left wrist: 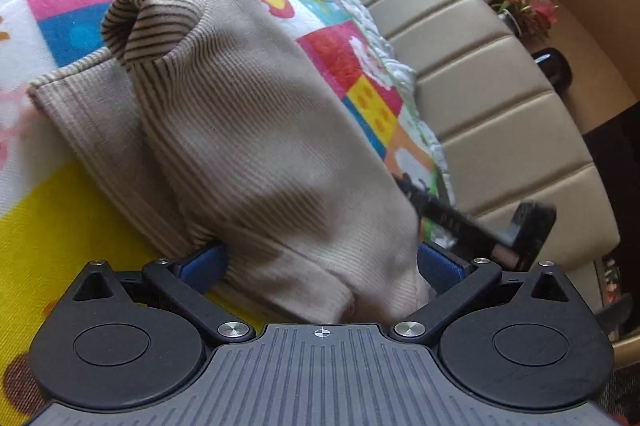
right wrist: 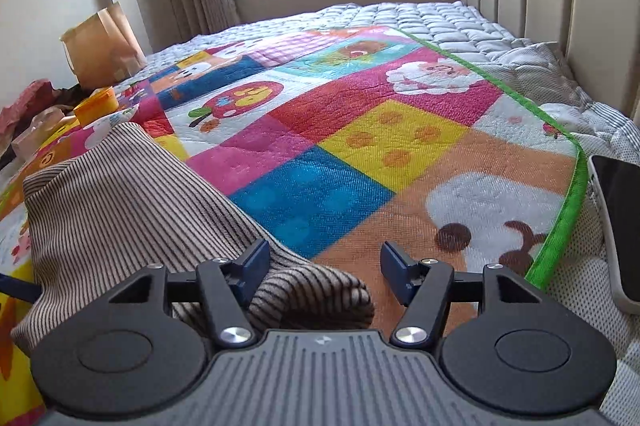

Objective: Fold clothes

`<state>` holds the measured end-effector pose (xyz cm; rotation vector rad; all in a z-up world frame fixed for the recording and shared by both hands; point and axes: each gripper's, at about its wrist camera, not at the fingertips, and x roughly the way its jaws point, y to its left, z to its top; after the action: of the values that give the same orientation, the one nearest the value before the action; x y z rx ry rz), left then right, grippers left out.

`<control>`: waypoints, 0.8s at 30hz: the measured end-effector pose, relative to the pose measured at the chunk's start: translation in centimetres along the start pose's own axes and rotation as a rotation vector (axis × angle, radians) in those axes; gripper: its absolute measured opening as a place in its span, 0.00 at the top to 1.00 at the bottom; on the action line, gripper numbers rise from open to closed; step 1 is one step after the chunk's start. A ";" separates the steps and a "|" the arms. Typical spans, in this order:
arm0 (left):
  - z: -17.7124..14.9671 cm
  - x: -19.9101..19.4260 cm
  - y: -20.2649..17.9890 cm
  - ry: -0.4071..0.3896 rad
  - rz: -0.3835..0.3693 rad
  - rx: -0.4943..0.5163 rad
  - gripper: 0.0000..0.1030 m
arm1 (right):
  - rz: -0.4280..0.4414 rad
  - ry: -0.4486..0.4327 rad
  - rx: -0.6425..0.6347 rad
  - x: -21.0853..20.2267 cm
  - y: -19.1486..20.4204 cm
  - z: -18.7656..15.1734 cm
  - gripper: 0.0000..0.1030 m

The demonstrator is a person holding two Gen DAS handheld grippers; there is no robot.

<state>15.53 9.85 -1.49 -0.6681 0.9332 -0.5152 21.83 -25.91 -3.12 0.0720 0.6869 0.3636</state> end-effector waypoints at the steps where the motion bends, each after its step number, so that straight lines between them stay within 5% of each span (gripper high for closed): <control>1: 0.5 0.4 -0.2 -0.003 0.012 0.023 0.00 | 0.000 -0.010 -0.002 -0.6 0.1 -0.5 0.40; 7: 4.1 3.0 0.0 -0.011 0.062 0.092 0.00 | 0.025 -0.009 -0.013 -4.4 1.6 -3.1 0.40; 16: 6.5 2.6 1.1 -0.096 0.135 0.124 0.00 | 0.192 0.037 -0.102 -7.3 8.3 -6.3 0.40; 21: 4.4 -0.6 1.3 -0.106 0.250 0.205 0.00 | 0.173 0.001 -0.123 -8.8 7.9 -4.1 0.15; 24: 3.0 -3.2 1.8 -0.120 0.245 0.194 0.00 | 0.174 -0.054 -0.088 -9.6 6.9 -2.3 0.00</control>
<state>16.70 14.10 0.22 -0.3982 0.8268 -0.3380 11.44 -22.97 2.22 0.0583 0.6120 0.5560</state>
